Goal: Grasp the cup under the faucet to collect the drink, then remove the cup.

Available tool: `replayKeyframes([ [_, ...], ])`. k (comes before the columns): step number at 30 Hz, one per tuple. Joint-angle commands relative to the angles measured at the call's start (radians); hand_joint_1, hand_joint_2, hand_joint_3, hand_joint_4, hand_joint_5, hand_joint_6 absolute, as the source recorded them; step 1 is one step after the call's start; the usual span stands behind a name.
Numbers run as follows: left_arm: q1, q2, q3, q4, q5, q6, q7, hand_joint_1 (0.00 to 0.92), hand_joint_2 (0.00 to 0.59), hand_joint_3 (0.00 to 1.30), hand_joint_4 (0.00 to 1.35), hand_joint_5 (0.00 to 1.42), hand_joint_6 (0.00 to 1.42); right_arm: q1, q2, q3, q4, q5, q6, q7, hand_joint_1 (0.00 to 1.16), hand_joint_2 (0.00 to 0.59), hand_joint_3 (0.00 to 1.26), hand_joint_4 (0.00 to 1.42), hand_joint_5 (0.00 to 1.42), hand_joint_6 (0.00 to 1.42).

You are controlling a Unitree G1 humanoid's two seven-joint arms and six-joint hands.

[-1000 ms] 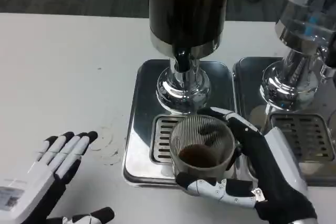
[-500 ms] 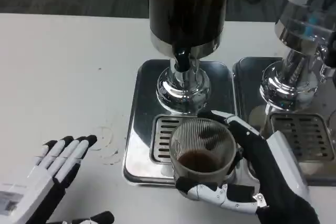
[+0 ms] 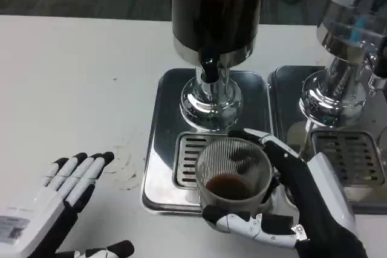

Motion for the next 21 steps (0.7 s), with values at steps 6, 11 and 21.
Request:
replayKeyframes([
  [6,-0.009,-0.002,-0.004,0.007,-0.021,0.009,-0.023,0.000,0.096,0.00,0.00,0.00,0.00,-0.010,0.025,-0.002,-0.020,0.009,-0.016,-0.025,0.99,0.220,0.33,0.52,0.61,0.90],
  [11,-0.020,-0.004,-0.005,0.007,-0.023,0.008,-0.026,0.000,0.098,0.00,0.00,0.00,0.00,-0.019,0.033,0.000,-0.013,0.009,-0.014,-0.022,0.98,0.222,0.33,0.53,0.62,0.90],
  [21,-0.030,-0.005,-0.009,0.014,-0.029,0.005,-0.036,0.000,0.098,0.00,0.00,0.00,0.00,-0.019,0.046,-0.003,-0.005,0.004,-0.018,-0.027,0.98,0.229,0.33,0.53,0.63,0.90],
])
